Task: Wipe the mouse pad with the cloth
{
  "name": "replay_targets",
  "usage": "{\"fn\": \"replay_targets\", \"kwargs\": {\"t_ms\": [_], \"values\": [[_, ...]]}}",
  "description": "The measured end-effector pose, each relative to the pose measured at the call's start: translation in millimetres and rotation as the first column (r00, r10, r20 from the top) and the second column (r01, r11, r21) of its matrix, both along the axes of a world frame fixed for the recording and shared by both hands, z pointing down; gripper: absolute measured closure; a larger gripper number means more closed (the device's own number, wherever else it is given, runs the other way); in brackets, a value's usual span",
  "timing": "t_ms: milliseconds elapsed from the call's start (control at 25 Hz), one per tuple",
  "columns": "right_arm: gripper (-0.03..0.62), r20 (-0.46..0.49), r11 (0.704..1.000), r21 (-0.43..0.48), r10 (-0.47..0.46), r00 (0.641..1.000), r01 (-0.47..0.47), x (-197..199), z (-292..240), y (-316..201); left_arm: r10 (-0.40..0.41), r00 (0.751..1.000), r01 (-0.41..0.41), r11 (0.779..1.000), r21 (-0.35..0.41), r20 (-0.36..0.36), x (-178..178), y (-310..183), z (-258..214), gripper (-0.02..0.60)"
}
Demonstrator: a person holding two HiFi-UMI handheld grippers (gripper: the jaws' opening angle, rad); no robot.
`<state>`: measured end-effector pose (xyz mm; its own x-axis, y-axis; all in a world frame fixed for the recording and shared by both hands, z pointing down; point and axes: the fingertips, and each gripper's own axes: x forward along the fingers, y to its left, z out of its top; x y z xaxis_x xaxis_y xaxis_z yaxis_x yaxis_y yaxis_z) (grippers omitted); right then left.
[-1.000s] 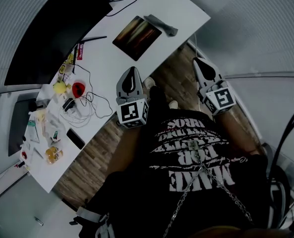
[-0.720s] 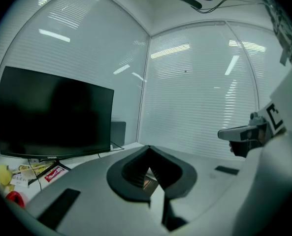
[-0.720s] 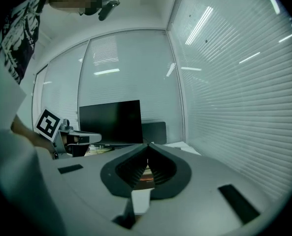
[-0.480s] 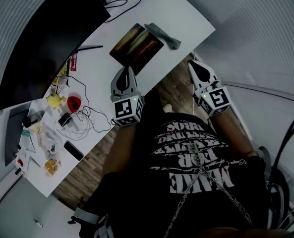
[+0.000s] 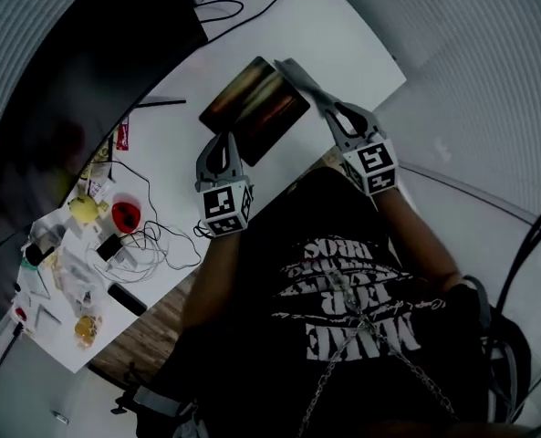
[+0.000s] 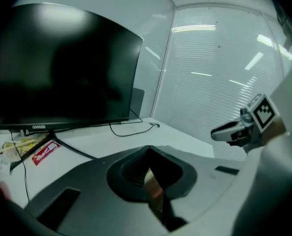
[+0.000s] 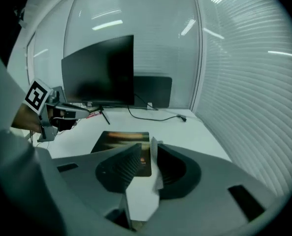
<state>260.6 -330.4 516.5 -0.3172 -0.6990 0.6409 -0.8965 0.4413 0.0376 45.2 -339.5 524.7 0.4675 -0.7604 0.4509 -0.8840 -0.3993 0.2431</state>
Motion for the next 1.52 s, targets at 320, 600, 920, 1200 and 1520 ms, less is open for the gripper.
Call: {"fn": "replay_targets", "kwargs": {"t_ms": [320, 600, 920, 1200, 1520], "values": [[0.49, -0.141, 0.971, -0.207, -0.152, 0.978, 0.121, 21.5, 108.7, -52.6, -0.108, 0.994, 0.112, 0.985, -0.134, 0.034, -11.8, -16.9, 69.3, 0.577], [0.567, -0.162, 0.913, -0.345, -0.288, 0.944, 0.219, 27.7, 163.1, -66.5, -0.236, 0.97, 0.241, 0.954, -0.176, 0.053, -12.5, -23.8, 96.7, 0.577], [0.582, 0.185, 0.874, -0.24, -0.387, 0.903, 0.423, -85.7, 107.3, -85.7, -0.342, 0.937, 0.349, 0.919, -0.185, 0.068, -34.0, -17.5, 98.3, 0.577], [0.582, 0.255, 0.711, -0.354, -0.551, 0.794, 0.607, -254.0, 146.7, -58.7, -0.387, 0.918, 0.396, 0.899, -0.188, 0.086, -70.6, 2.3, 92.3, 0.577], [0.582, 0.079, 0.786, -0.374, -0.502, 0.861, 0.492, -197.1, 166.8, -85.7, -0.383, 0.92, 0.393, 0.898, -0.197, 0.085, -93.0, 19.1, 95.3, 0.577]]}}
